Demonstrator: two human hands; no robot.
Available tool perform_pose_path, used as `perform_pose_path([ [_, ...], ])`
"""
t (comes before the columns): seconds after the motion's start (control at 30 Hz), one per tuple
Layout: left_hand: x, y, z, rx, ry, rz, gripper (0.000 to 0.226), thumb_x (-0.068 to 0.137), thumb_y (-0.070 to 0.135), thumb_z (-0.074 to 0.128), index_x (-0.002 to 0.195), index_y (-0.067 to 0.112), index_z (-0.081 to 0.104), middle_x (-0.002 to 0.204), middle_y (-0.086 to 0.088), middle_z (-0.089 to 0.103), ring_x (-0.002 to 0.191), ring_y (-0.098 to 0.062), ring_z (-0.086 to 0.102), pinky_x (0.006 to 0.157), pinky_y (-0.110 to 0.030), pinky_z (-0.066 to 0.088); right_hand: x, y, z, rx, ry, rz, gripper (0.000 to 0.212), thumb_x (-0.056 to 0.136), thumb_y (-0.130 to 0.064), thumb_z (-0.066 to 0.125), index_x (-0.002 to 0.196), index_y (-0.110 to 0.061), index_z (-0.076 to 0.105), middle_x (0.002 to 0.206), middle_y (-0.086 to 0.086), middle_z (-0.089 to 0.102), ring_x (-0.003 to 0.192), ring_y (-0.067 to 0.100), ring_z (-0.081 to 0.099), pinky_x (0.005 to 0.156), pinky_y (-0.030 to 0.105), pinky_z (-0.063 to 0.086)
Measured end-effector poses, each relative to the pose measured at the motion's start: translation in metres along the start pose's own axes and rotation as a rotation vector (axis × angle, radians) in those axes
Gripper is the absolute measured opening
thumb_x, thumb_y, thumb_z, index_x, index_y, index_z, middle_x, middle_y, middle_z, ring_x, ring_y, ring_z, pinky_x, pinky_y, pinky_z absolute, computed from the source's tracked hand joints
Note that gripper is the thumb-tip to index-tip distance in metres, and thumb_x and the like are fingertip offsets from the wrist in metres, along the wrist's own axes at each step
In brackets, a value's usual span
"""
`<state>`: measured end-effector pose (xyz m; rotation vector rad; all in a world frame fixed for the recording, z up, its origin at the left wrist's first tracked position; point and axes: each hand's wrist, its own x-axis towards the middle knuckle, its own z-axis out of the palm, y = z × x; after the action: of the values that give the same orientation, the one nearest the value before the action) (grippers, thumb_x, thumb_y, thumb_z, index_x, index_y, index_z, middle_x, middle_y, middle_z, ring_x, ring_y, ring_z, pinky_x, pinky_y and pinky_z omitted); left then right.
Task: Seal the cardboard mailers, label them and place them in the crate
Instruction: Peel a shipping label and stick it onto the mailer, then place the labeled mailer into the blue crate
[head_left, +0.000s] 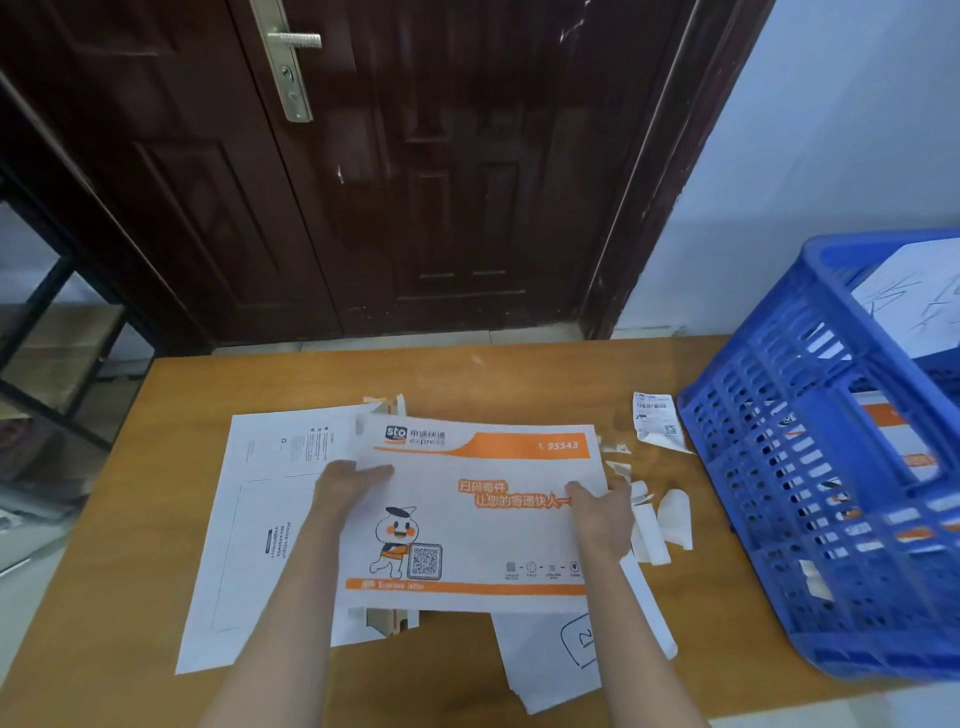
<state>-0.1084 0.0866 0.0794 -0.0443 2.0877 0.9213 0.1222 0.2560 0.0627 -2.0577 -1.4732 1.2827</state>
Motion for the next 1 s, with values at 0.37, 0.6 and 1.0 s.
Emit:
perform_pose_path([
  [0.37,-0.006,-0.008,0.006,-0.155,0.052,0.093,0.01,0.083,0.017,0.073,0.084,0.01,0.067,0.096,-0.013,0.069,0.085,-0.03,0.064,0.076,-0.034,0.052,-0.007,-0.003,-0.002,-0.049,0.104,-0.165,0.044,0.086,-0.029,0.068,0.123,-0.016,0.05,0.116,0.007,0.065,0.105,0.031,0.062,0.083,0.042,0.05],
  [0.6,-0.034,0.0,-0.006,-0.232,-0.155,0.25,0.012,0.089,0.024,0.067,0.099,0.018,0.07,0.098,-0.006,0.074,0.089,-0.025,0.071,0.08,-0.037,0.056,-0.007,-0.018,-0.031,-0.196,0.149,-0.319,0.049,0.084,-0.046,0.066,0.125,-0.024,0.052,0.112,0.006,0.067,0.102,0.033,0.06,0.073,0.036,0.043],
  [1.0,-0.086,0.096,-0.001,-0.099,-0.2,0.48,0.009,0.083,0.023,0.074,0.09,0.018,0.071,0.076,0.006,0.074,0.059,-0.007,0.07,0.045,-0.016,0.049,-0.013,-0.077,-0.12,-0.074,0.204,-0.401,0.042,0.08,-0.042,0.069,0.115,-0.02,0.062,0.103,0.004,0.068,0.095,0.027,0.062,0.074,0.038,0.047],
])
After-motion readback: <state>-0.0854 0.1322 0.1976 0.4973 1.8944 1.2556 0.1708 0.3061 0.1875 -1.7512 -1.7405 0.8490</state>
